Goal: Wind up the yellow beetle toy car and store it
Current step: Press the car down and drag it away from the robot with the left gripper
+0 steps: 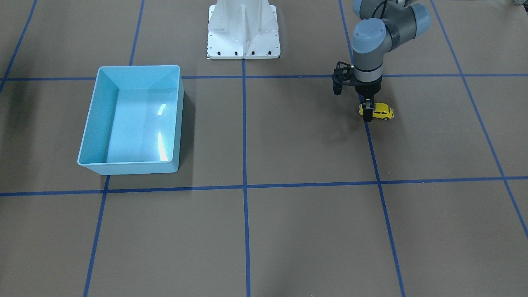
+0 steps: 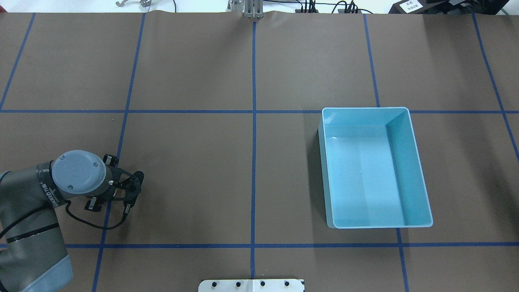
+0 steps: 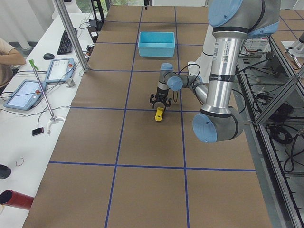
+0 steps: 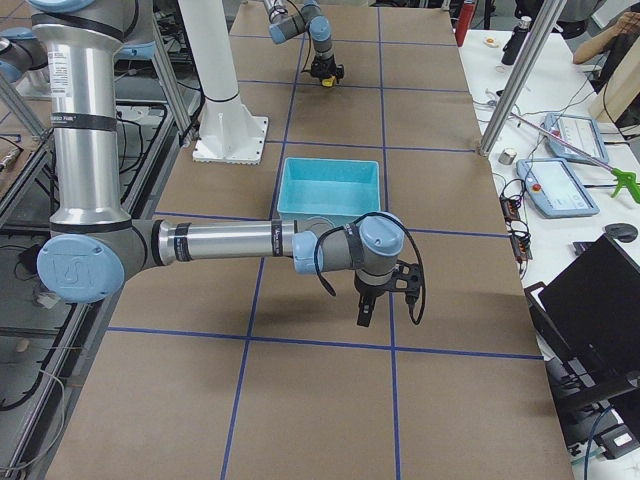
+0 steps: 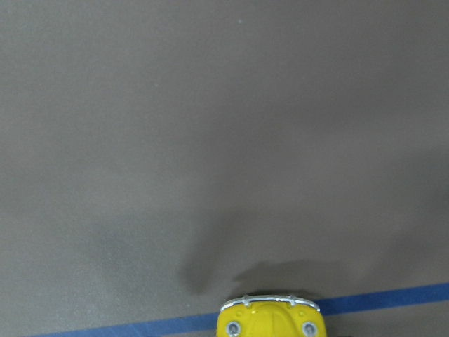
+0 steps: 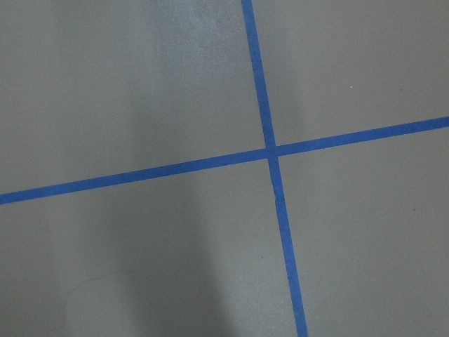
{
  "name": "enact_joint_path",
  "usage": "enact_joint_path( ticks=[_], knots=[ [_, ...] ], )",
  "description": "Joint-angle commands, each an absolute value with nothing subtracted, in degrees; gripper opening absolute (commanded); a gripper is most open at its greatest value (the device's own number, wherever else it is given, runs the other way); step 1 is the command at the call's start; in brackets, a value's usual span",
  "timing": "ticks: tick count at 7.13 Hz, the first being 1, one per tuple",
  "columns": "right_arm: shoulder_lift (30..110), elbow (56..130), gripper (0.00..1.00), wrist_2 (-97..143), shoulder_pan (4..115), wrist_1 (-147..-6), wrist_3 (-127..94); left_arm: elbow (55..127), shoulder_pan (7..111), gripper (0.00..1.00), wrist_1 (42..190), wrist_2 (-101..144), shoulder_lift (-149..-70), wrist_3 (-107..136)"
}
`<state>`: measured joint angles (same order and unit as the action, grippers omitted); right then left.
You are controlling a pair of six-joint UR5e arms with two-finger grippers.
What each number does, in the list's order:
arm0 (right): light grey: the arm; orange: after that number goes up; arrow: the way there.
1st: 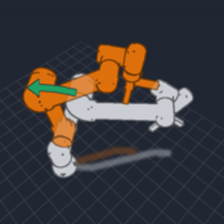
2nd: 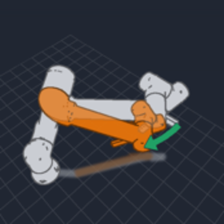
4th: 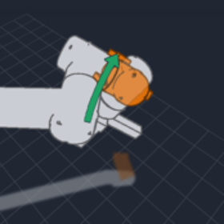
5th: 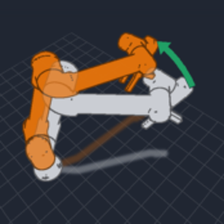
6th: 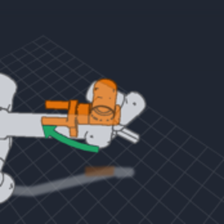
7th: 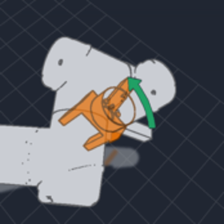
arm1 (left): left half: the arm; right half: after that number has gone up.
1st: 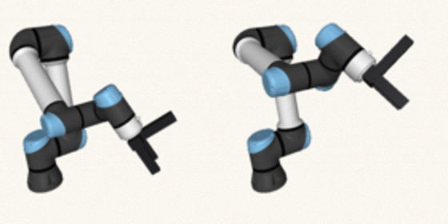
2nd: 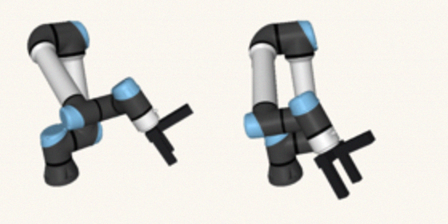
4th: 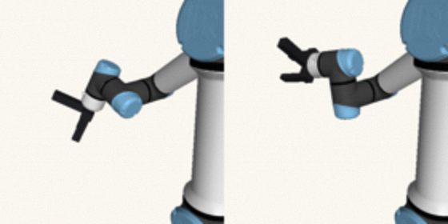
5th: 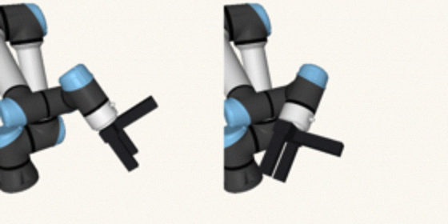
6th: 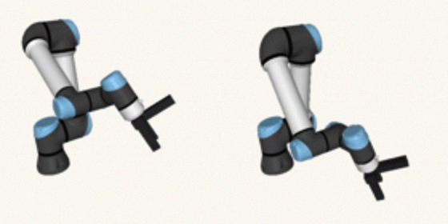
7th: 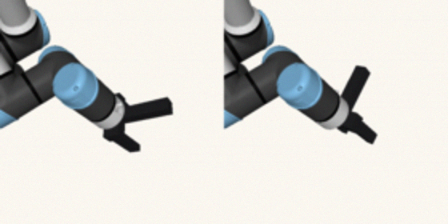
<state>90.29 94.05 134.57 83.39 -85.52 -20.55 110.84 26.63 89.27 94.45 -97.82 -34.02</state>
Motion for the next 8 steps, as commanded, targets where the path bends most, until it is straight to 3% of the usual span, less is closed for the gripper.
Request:
enact_joint_path(
  ticks=[1, 2, 3, 5, 6, 8],
  knots=[
    [90.35, 94.04, 1.0, 134.65, 83.32, -85.52, -20.65, 110.66, 26.72, 0.83, 90.26, 94.75, -97.38, -32.7],
    [91.05, 94.65, 1.0, 135.26, 83.32, -85.26, -20.65, 110.65, 26.72, 0.82, 90.35, 94.83, -97.38, -32.61],
    [91.23, 94.57, 1.0, 135.79, 83.32, -85.25, -20.74, 110.83, 26.89, 0.6, 90.61, 95.97, -97.3, -31.56],
    [91.23, 94.48, 1.0, 135.79, 83.32, -85.34, -20.74, 110.74, 26.89, 0.46, 90.7, 96.5, -97.21, -30.94],
    [91.23, 94.4, 1.0, 135.79, 83.32, -85.34, -20.66, 110.83, 27.16, 0.32, 90.7, 97.37, -97.21, -31.2],
    [91.49, 94.48, 1.0, 135.79, 83.32, -85.43, -20.65, 110.92, 31.26, 0.3, 90.62, 99.82, -97.29, -32.68]
  ],
)
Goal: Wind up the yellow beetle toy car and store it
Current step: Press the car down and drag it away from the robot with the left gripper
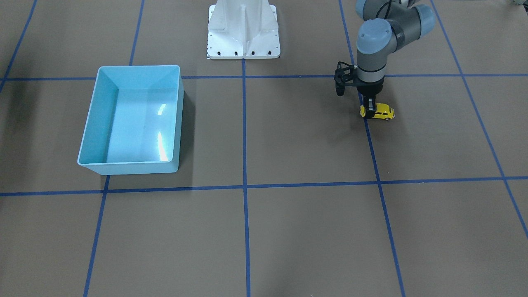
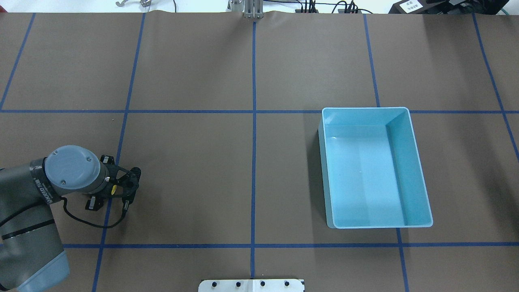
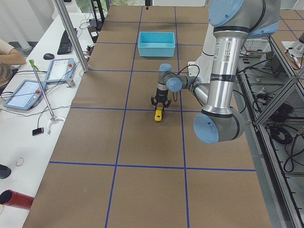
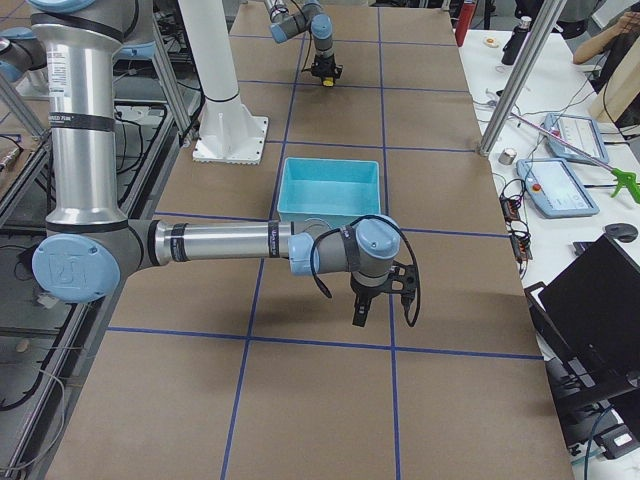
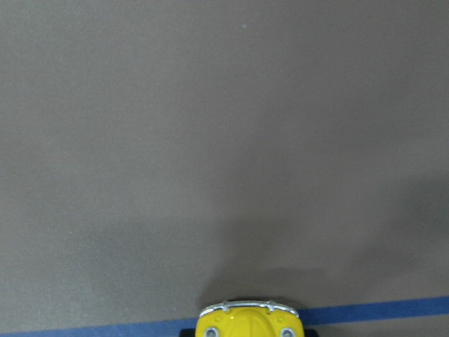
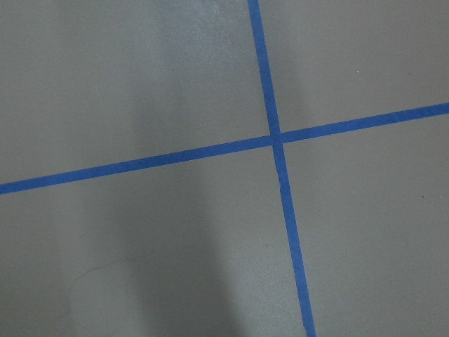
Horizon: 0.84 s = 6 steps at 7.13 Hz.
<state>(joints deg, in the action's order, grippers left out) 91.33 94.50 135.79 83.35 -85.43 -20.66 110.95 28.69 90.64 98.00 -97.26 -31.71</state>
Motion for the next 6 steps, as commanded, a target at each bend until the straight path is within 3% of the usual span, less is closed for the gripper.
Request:
enact_joint_path(
  ticks=[1, 3, 6],
  knots=[
    [91.67, 94.66, 1.0, 135.88, 83.32, -85.43, -20.65, 110.74, 34.42, 0.3, 90.62, 102.37, -97.29, -35.57],
    [91.67, 94.74, 1.0, 135.88, 83.32, -85.25, -20.65, 108.04, 40.57, 0.3, 92.44, 108.68, -98.17, -36.74],
    [91.58, 94.75, 1.0, 135.88, 83.32, -85.25, -20.65, 96.19, 49.02, 0.29, 94.66, 114.51, -107.1, -45.67]
  ],
)
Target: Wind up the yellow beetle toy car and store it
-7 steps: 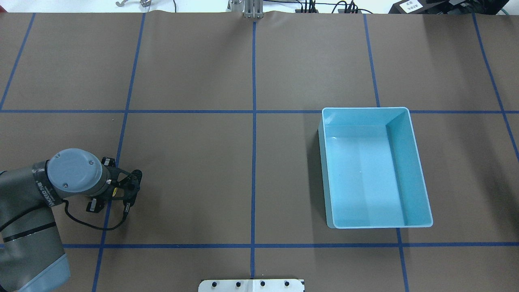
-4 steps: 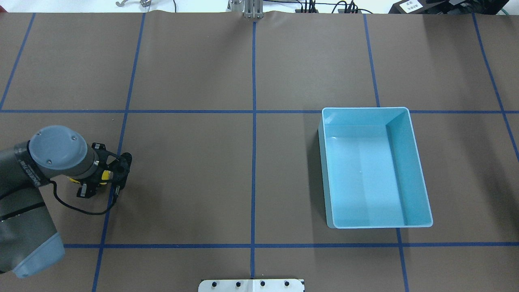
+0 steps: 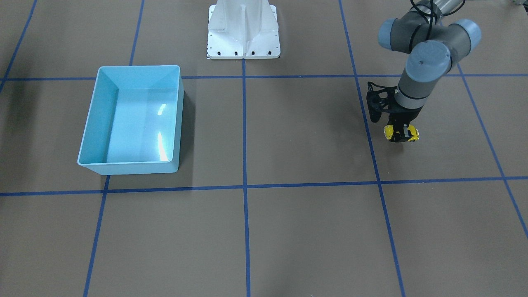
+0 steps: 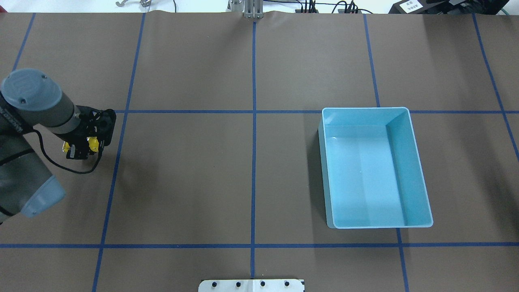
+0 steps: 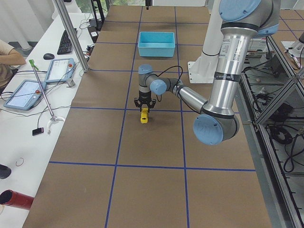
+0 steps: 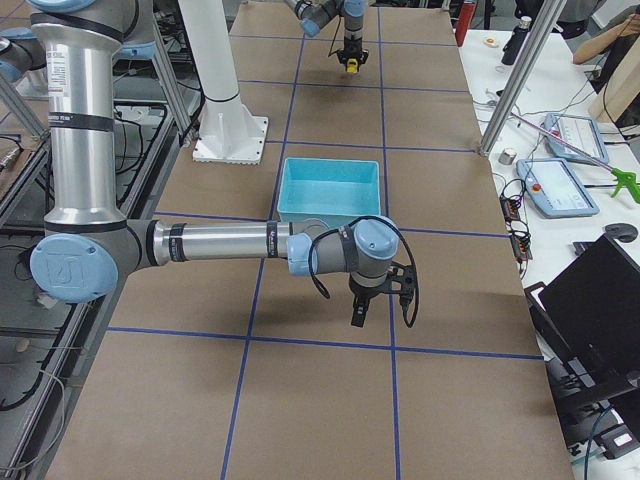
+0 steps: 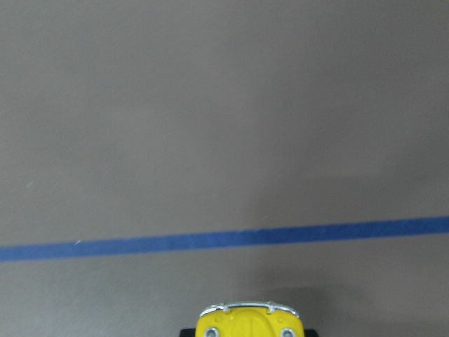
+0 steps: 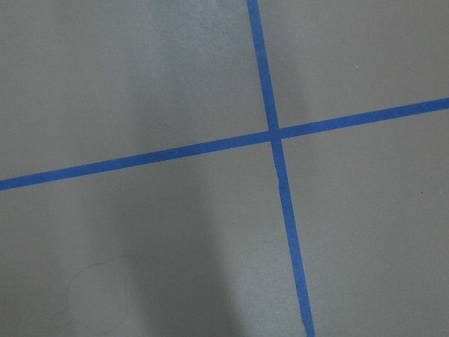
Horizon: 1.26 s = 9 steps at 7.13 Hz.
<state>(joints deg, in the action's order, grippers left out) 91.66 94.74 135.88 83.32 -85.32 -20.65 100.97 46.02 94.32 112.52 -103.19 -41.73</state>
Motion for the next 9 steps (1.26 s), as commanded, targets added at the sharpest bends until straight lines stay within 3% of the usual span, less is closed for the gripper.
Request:
enact_joint_path(
  ticks=[1, 3, 9],
  knots=[
    [91.5, 94.83, 1.0, 135.88, 83.32, -85.25, -20.65, 94.59, 49.3, 0.29, 94.66, 114.17, -109.49, -49.27],
    [91.58, 94.75, 1.0, 135.79, 83.23, -85.34, -20.57, 92.64, 48.96, 0.29, 94.05, 114.43, -113.11, -48.09],
    [91.76, 94.83, 1.0, 135.79, 83.23, -85.52, -20.57, 90.79, 47.73, 0.29, 97.56, 117.6, -113.12, -38.23]
  ],
)
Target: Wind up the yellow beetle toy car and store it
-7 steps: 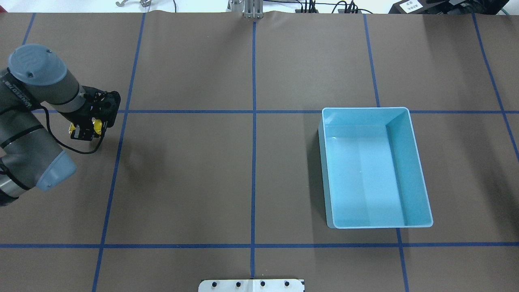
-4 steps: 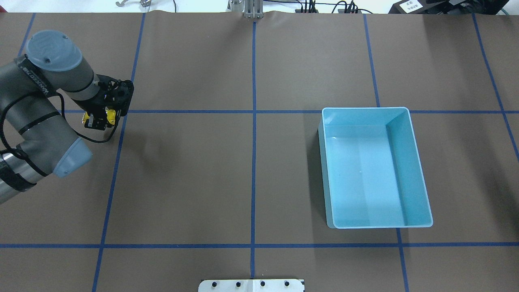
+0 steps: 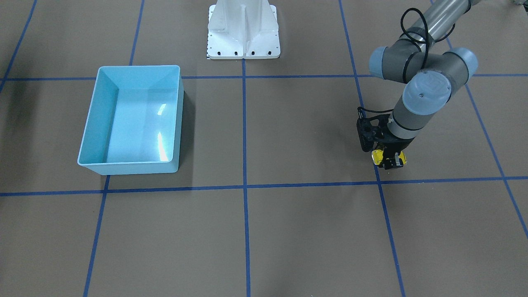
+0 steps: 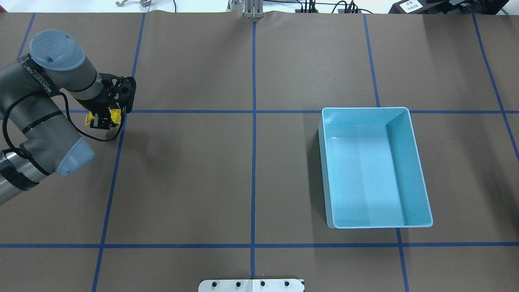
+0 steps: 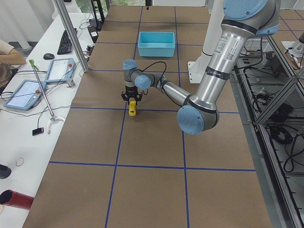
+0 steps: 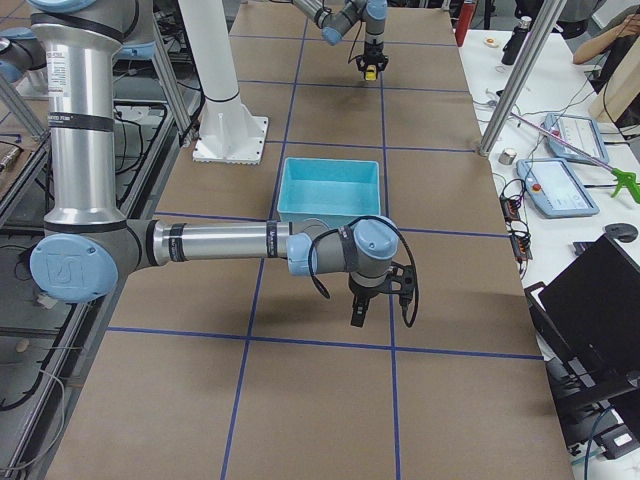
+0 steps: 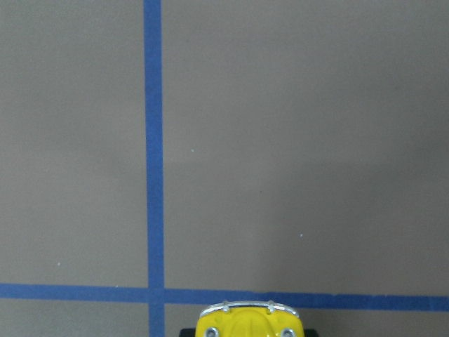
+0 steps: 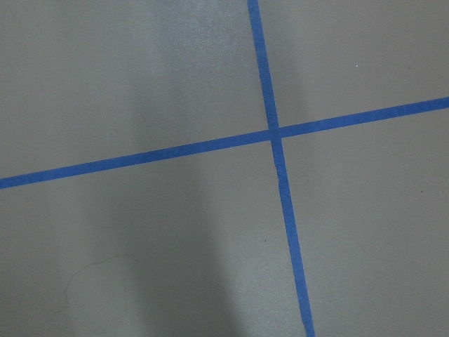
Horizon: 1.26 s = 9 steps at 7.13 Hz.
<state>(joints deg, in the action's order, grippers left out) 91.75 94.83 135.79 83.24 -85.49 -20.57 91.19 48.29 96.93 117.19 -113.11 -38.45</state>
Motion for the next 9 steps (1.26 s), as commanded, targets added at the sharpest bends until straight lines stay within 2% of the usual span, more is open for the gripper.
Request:
enact_joint_path(
  ticks=[1, 9],
  knots=[
    [91.84, 94.83, 1.0, 135.79, 83.23, -85.6, -20.57, 90.62, 47.46, 0.29, 98.95, 117.6, -113.12, -38.84],
    [92.46, 94.92, 1.0, 135.79, 83.23, -85.52, -20.48, 90.53, 44.74, 0.29, 103.36, 117.24, -113.2, -38.41]
  ],
)
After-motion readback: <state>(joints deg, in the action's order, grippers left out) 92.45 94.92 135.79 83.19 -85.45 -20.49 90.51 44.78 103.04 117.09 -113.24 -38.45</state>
